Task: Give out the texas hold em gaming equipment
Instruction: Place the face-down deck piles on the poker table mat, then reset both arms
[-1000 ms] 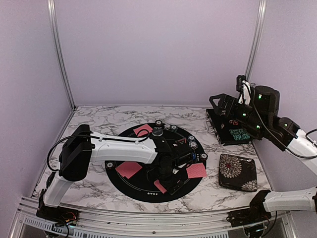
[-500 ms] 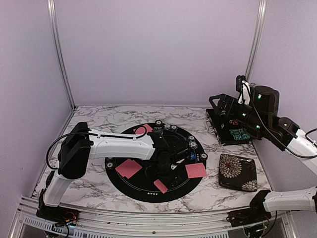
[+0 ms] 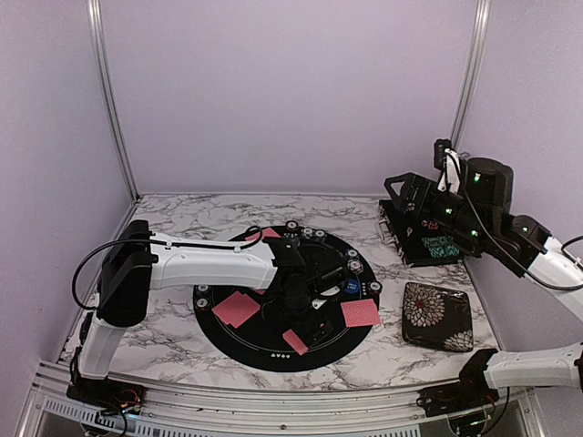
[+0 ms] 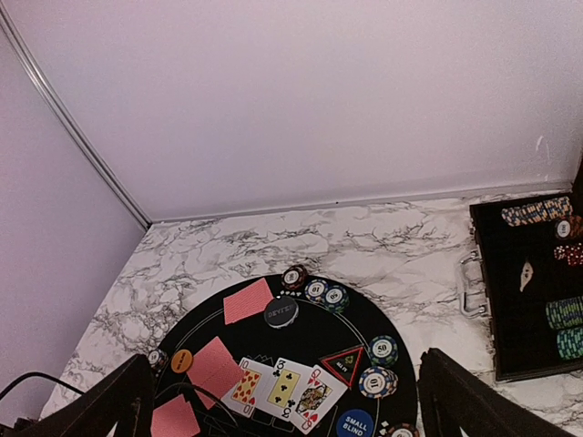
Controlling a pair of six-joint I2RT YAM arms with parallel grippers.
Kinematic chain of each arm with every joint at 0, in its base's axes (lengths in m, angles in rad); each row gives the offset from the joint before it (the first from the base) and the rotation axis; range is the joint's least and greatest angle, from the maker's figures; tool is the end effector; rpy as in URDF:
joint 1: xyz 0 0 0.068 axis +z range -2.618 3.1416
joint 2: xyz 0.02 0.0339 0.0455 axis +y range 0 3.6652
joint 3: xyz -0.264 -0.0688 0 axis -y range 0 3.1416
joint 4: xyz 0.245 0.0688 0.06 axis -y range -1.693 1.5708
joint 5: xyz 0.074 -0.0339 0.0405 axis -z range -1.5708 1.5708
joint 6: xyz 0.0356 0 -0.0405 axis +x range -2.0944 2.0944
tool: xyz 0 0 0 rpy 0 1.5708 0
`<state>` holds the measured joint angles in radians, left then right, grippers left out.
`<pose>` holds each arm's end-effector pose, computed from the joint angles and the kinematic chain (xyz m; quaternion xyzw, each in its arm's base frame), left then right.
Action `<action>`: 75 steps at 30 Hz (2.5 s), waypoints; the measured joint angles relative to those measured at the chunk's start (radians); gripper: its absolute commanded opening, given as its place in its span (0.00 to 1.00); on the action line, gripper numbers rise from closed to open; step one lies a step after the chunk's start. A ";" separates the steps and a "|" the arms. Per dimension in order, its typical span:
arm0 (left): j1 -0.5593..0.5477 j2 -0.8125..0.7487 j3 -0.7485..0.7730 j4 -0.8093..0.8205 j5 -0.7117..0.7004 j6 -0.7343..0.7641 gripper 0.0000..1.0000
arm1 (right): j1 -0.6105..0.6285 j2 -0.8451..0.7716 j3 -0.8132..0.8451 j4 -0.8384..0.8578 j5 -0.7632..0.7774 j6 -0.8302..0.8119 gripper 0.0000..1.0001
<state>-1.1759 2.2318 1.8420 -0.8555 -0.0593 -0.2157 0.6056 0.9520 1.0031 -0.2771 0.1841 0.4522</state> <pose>0.1814 -0.4298 0.1805 0.4513 0.8771 -0.0814 0.1431 0.1802 0.1169 0.3766 -0.0026 0.7811 0.2509 0.5718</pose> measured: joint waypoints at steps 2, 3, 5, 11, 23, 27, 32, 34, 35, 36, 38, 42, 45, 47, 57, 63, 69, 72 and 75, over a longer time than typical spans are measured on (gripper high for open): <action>0.000 -0.016 -0.007 0.000 0.003 0.001 0.99 | 0.000 0.000 0.000 -0.005 0.001 0.000 0.98; 0.000 -0.025 -0.010 0.000 0.003 0.002 0.99 | 0.000 0.000 0.000 -0.009 0.002 0.000 0.98; 0.000 -0.044 -0.012 -0.001 0.005 0.004 0.99 | 0.000 0.000 0.000 -0.016 0.002 0.001 0.99; 0.000 -0.099 -0.013 0.000 0.006 0.011 0.99 | 0.000 0.000 0.000 -0.031 0.005 0.007 0.98; 0.023 -0.249 -0.078 0.043 -0.040 0.002 0.99 | 0.000 0.000 0.000 -0.033 0.010 0.007 0.99; 0.049 -0.327 -0.135 0.079 -0.072 -0.013 0.99 | 0.000 0.000 -0.002 -0.032 0.016 0.007 0.98; 0.102 -0.443 -0.226 0.136 -0.114 -0.036 0.99 | 0.000 0.002 -0.021 -0.032 0.029 0.006 0.98; 0.134 -0.497 -0.269 0.166 -0.130 -0.046 0.99 | 0.000 0.007 -0.021 -0.031 0.035 0.006 0.99; 0.149 -0.525 -0.288 0.177 -0.137 -0.050 0.99 | 0.000 0.008 -0.021 -0.031 0.039 0.006 0.99; 0.169 -0.549 -0.307 0.194 -0.142 -0.053 0.99 | 0.000 0.009 -0.021 -0.031 0.044 0.006 0.98; 0.210 -0.606 -0.356 0.229 -0.152 -0.058 0.99 | 0.000 0.009 -0.021 -0.029 0.057 0.003 0.98; 0.303 -0.728 -0.459 0.288 -0.169 -0.067 0.99 | 0.000 0.010 -0.022 -0.018 0.089 -0.005 0.98; 0.375 -0.811 -0.528 0.327 -0.174 -0.069 0.99 | 0.000 0.012 -0.025 -0.009 0.120 -0.013 0.99; 0.420 -0.861 -0.564 0.345 -0.172 -0.070 0.99 | 0.000 0.013 -0.027 -0.008 0.144 -0.019 0.98; 0.650 -1.028 -0.726 0.489 -0.077 -0.079 0.99 | 0.000 0.050 -0.045 0.010 0.224 -0.035 0.98; 0.715 -1.043 -0.761 0.550 -0.023 -0.080 0.99 | 0.000 0.060 -0.066 0.017 0.265 -0.037 0.98; 0.719 -1.049 -0.764 0.598 0.007 -0.077 0.99 | -0.001 0.060 -0.067 0.035 0.288 -0.042 0.98; 0.721 -1.064 -0.772 0.618 0.009 -0.075 0.99 | -0.002 0.060 -0.067 0.043 0.294 -0.047 0.98; 0.722 -1.077 -0.777 0.628 0.010 -0.074 0.99 | -0.003 0.059 -0.067 0.051 0.296 -0.055 0.99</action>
<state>-0.4541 1.1553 1.0645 -0.2279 -0.0490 -0.2901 0.6022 1.0107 0.9360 -0.2256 0.4797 0.3977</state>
